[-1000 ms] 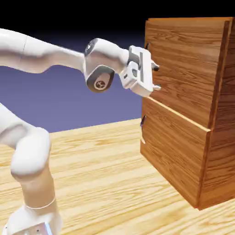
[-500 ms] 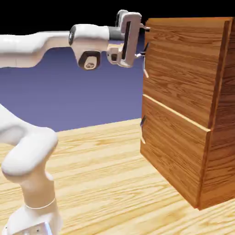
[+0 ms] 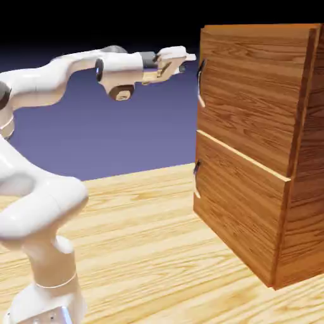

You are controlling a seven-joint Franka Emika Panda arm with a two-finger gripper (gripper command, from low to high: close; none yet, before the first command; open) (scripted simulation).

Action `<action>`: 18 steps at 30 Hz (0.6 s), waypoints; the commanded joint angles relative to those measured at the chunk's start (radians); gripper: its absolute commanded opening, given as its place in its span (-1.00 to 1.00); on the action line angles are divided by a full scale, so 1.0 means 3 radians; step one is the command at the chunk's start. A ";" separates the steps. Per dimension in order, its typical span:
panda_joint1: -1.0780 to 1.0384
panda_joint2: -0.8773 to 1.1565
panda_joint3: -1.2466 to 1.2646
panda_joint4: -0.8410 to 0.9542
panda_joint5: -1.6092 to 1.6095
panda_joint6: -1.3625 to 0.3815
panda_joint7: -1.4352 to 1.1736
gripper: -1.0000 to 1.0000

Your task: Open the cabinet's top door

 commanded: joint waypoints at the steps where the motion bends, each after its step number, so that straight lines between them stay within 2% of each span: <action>1: -0.0071 -0.0034 0.0093 0.0054 0.0142 0.0014 0.0145 0.00; 4: -0.0284 -0.0136 0.0371 0.0214 0.0567 0.0055 0.0580 0.00; 6: -0.0311 -0.0148 0.0406 0.0234 0.0621 0.0060 0.0635 0.00; 11: -0.0890 -0.0205 0.0588 0.0639 0.0646 -0.0105 0.0707 0.00; 12: -0.0890 -0.0205 0.0588 0.0639 0.0646 -0.0105 0.0707 -1.00; 13: -0.0890 -0.0205 0.0588 0.0639 0.0646 -0.0105 0.0707 -1.00; 18: -0.0484 -0.0749 0.0116 0.0035 0.0939 -0.0815 0.0707 -1.00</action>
